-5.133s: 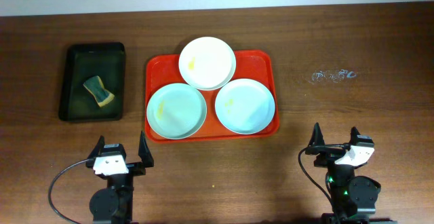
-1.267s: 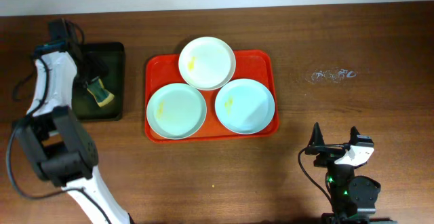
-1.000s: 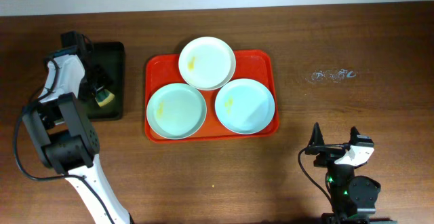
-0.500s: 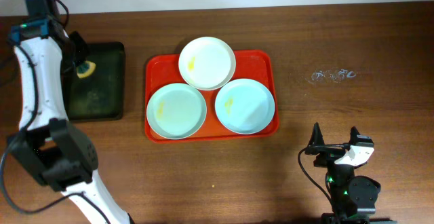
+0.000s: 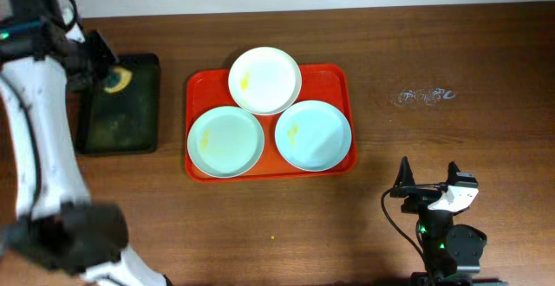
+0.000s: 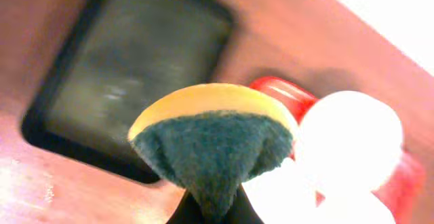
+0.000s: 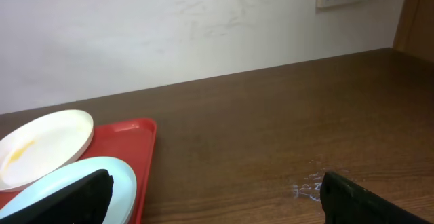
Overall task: Clean dirty plates on tray and stack at the side
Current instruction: 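Lift the sponge and place it onto the light green plate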
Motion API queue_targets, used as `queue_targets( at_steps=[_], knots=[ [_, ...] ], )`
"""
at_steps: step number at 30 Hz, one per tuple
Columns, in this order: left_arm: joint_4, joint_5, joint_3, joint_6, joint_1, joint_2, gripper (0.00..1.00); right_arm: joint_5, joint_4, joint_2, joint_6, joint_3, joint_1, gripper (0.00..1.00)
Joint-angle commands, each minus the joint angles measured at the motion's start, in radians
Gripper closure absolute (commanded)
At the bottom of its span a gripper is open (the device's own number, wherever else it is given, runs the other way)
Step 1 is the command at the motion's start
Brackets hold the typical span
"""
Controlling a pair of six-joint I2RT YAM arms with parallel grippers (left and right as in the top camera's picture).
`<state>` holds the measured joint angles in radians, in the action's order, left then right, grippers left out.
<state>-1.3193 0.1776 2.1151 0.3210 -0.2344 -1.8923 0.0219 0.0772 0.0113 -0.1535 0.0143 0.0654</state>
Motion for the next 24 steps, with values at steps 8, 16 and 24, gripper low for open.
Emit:
queue_targets(
  at_steps=[8,16,24],
  knots=[
    [0.012,-0.002,-0.373,-0.154,0.422,0.053,1.0,0.001,0.003,-0.006,0.0,-0.009,-0.006,0.01],
    [0.558,-0.044,-0.857,-0.018,0.438,0.053,1.0,0.001,0.003,-0.006,0.0,-0.009,-0.006,0.01],
    [0.568,-0.039,-0.833,-0.01,0.416,0.095,0.31,0.001,0.003,-0.006,0.0,-0.009,-0.006,0.02]
  ],
)
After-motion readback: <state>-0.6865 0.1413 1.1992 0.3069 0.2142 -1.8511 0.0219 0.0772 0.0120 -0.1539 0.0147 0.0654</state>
